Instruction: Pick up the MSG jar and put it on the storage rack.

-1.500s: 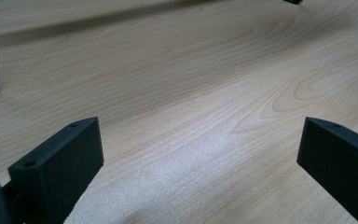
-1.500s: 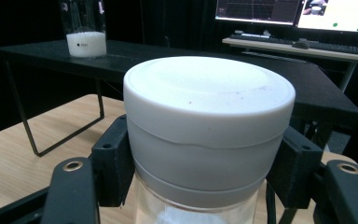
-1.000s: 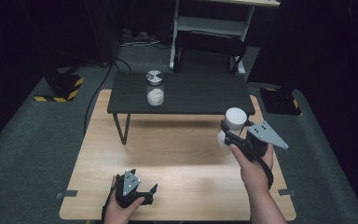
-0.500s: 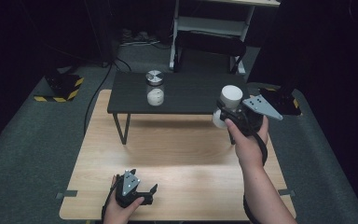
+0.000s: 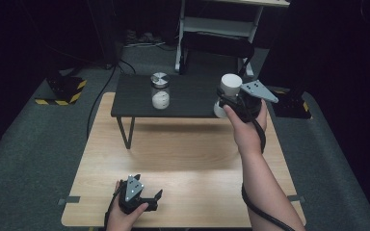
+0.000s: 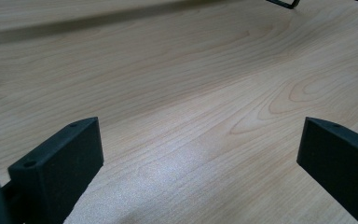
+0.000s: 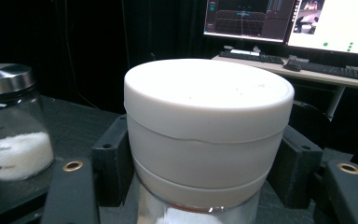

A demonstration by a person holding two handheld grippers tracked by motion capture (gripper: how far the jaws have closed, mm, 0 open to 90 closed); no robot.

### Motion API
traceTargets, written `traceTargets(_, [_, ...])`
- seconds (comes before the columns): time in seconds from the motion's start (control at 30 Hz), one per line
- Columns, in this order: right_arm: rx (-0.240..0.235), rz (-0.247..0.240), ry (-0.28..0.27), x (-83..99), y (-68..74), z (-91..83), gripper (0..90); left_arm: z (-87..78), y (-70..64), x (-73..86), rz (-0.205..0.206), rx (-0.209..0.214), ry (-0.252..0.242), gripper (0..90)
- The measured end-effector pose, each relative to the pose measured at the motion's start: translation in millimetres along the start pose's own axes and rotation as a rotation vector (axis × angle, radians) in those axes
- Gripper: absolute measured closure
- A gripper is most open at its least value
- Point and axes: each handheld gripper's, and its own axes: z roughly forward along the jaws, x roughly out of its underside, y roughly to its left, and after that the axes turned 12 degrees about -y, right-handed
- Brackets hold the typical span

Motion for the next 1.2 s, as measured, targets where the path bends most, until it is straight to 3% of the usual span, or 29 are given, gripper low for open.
traceTargets(0.5, [0.023,-0.01,0.036,0.9,-4.1,36.8,33.9,-0.3,1.8,0.6,-0.009,0.006,-0.004,0.7])
traceTargets(1.2, [0.016,0.013,-0.008,14.3,-9.4,33.7,34.0,-1.0,1.2,0.9,-0.006,0.006,-0.004,0.7])
